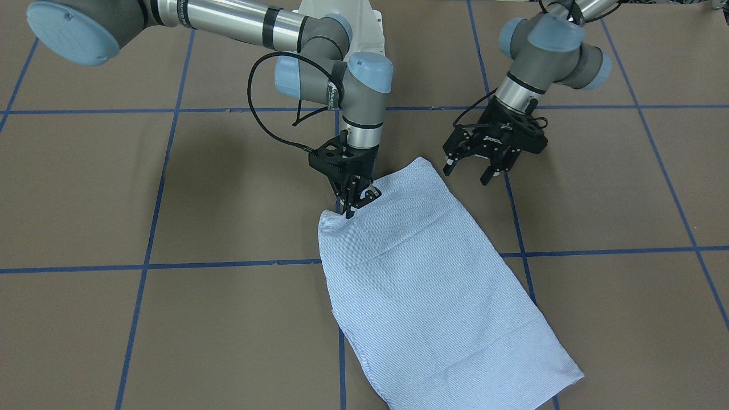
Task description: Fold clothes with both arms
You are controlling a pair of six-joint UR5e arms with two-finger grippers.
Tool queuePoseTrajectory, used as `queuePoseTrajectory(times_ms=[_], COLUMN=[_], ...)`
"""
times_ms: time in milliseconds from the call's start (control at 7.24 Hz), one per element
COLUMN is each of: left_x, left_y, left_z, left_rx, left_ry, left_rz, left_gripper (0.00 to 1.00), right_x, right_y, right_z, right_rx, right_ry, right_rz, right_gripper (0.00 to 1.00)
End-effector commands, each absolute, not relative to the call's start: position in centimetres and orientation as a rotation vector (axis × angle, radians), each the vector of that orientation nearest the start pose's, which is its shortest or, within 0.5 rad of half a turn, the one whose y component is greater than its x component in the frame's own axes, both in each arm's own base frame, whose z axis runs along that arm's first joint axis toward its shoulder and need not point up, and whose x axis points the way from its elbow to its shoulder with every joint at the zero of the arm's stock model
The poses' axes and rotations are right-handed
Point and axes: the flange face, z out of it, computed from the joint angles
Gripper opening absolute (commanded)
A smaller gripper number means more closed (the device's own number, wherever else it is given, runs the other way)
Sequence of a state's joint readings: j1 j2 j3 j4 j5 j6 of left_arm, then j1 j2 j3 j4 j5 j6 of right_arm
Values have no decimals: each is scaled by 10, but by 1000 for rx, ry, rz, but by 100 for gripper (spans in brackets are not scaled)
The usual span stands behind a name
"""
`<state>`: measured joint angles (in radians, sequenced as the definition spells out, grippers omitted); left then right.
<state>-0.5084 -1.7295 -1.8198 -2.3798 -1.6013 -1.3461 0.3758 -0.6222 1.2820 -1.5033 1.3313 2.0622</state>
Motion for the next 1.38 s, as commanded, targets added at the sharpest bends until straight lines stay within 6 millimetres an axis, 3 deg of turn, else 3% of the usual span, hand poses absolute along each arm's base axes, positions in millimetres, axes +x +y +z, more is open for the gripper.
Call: queuePoseTrajectory(times_ms=[0, 138, 414, 690, 1105, 1243], left_x=[477, 496, 509, 505, 485, 481], left_y=[-334, -328, -327, -330, -350, -355], left_z=[362, 346, 338, 338, 338, 341], left_rx=[327, 295, 275, 278, 285, 271], left_ry=[1142, 1127, 1113, 1114, 1117, 1118], left_rz=[-309, -328, -338, -341, -413, -461], left_gripper=[88, 81, 37, 38, 68, 73], right_x=[-680, -680, -680, -680, -678, -678], right_y=[-438, -438, -438, -438, -437, -437], right_z=[175, 175, 173, 175, 177, 177], right_rx=[199, 199, 199, 199, 200, 200], right_ry=[-766, -766, -768, -767, -767, -767], right_rz=[912, 912, 914, 914, 914, 914], right_gripper=[0, 0, 0, 0, 0, 0])
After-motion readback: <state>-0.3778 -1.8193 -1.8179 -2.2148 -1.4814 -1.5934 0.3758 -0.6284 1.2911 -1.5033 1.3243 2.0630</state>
